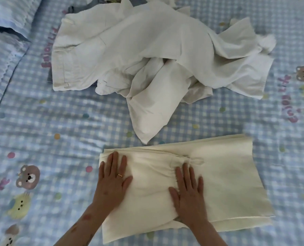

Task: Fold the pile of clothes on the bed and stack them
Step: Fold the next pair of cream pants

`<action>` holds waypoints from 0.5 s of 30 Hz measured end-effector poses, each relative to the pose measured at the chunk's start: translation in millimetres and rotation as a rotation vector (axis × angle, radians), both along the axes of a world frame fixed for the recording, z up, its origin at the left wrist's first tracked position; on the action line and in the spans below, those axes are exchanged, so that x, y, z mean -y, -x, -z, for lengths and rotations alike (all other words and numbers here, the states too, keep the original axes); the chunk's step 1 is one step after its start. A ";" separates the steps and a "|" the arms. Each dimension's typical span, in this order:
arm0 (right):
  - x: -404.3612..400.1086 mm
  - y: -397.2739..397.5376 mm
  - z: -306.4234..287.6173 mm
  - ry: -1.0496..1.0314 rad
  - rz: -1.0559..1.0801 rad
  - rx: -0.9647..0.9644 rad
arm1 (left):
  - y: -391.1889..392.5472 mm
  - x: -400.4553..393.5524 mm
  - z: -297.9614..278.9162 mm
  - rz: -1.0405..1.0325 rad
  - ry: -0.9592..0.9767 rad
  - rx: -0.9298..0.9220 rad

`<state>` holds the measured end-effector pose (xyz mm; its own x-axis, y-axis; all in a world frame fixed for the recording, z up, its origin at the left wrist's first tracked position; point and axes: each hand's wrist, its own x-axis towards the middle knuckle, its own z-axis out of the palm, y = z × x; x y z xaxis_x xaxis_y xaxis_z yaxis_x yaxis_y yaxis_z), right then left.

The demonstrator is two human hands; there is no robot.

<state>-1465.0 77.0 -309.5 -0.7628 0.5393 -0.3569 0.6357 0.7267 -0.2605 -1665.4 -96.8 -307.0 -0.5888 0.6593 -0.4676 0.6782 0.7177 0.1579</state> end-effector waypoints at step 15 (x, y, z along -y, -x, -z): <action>-115.6 -146.5 -22.7 -0.092 0.654 -0.058 | -97.3 -317.4 -15.5 0.483 -0.256 0.174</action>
<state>-1318.5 192.6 -286.8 -0.2842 0.9241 -0.2555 0.9402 0.2165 -0.2628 -1568.1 220.6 -291.5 -0.1210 0.9395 -0.3204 0.8684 0.2566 0.4244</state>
